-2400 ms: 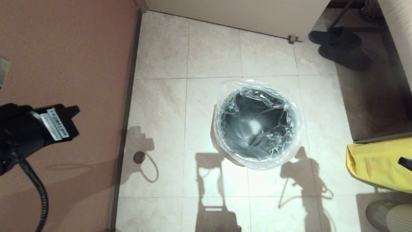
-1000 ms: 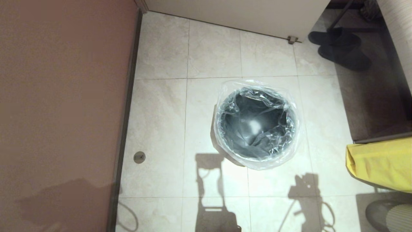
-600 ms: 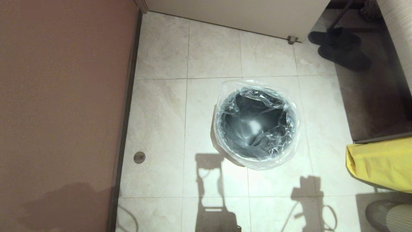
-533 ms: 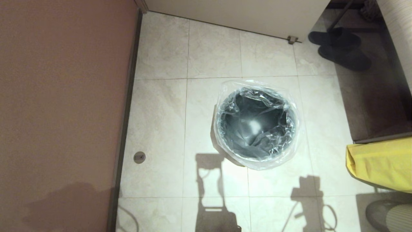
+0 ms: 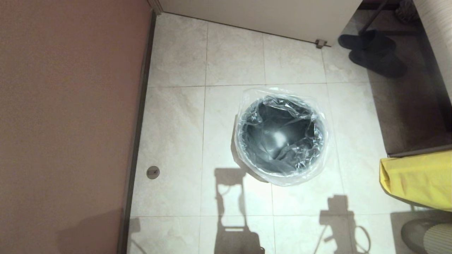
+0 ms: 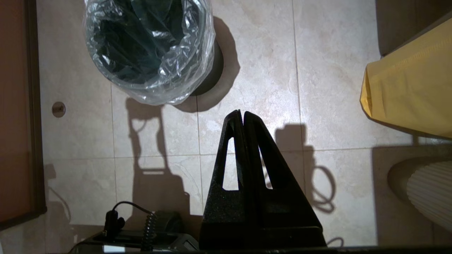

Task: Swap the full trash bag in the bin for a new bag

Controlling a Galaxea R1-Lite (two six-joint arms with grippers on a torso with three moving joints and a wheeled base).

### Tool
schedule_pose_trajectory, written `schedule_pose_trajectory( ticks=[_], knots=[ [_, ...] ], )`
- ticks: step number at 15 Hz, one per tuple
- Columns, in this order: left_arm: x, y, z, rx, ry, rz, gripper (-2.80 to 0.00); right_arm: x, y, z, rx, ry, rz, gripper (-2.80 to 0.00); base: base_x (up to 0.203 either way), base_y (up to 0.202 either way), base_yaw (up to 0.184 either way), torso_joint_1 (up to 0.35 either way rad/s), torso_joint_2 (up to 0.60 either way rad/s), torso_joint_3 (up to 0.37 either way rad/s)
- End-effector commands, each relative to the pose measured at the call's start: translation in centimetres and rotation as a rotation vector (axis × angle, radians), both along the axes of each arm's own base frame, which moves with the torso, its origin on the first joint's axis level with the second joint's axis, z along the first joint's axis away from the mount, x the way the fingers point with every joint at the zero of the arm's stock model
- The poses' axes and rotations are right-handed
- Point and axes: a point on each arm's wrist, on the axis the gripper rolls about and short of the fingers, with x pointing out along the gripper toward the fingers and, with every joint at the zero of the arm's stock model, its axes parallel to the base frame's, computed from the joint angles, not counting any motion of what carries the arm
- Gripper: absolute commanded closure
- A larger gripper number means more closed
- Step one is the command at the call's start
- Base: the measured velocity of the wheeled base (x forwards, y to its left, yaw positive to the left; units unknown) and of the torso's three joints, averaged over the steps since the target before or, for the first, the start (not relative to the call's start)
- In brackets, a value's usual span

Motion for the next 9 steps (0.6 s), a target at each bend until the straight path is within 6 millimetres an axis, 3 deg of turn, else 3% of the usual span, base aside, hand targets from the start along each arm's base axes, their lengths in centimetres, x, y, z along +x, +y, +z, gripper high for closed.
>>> schedule_pose_trajectory(
  ticks=[1, 9],
  knots=[
    [-0.9, -0.1, -0.8, 0.002, -0.053, -0.039, 0.00, 0.2, 0.0, -0.8, -0.005, 0.023, 0.010, 0.00, 0.000, 0.000, 0.000, 0.000, 0.00, 0.000],
    [-0.3, -0.4, -2.8, -0.045, 0.014, -0.188, 0.00, 1.2, -0.2, -1.2, -0.038, 0.087, 0.089, 0.00, 0.000, 0.000, 0.000, 0.000, 0.00, 0.000]
  ],
)
